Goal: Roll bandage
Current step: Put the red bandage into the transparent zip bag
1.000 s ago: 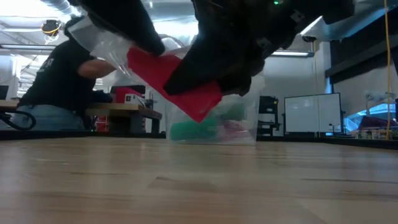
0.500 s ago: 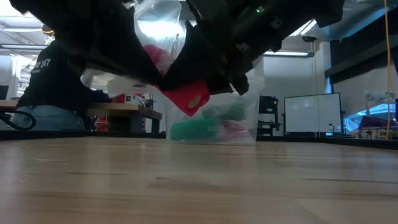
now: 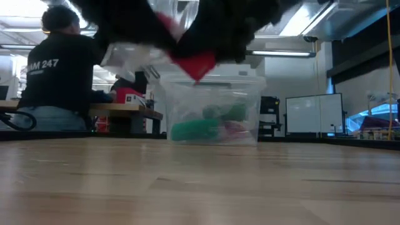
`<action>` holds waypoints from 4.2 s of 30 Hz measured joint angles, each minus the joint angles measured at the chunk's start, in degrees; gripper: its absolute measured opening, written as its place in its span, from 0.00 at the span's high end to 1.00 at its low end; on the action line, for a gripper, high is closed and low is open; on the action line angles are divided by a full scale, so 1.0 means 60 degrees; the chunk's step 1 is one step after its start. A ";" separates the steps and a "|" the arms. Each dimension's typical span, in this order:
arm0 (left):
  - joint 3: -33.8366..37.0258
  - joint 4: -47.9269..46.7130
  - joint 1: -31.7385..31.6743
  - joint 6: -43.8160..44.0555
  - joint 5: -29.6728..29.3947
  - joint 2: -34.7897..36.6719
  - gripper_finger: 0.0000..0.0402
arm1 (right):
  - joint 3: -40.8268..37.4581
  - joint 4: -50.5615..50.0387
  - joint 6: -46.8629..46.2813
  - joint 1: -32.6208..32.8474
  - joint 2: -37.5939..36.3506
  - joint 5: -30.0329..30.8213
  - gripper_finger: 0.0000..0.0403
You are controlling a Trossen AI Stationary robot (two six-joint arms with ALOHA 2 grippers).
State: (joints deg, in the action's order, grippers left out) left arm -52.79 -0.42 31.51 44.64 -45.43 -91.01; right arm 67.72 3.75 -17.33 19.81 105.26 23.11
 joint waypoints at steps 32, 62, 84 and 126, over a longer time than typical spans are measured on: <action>0.1864 1.2004 -0.1779 -0.1330 0.2628 -0.4480 1.00 | -0.1374 -0.1063 -0.0834 -0.1779 -0.0643 -0.3072 0.49; 0.1839 1.4968 -0.1773 -0.2450 0.2564 -0.3954 1.00 | -0.1180 -0.1308 -0.1593 -0.1868 -0.2858 -0.2552 0.29; 0.1825 1.4902 -0.1420 -0.3768 0.2376 -0.3186 1.00 | -0.0418 -0.2681 -0.1216 -0.1937 -0.3004 -0.3612 0.29; 0.1821 1.5066 -0.1389 -0.3857 0.1846 -0.3126 1.00 | 0.0384 -0.6836 -0.0818 0.0484 -0.2996 0.0303 0.29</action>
State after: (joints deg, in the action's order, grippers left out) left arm -41.87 89.97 23.18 21.50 -34.35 -109.76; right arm 70.03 -37.27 -22.23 22.71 87.29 24.93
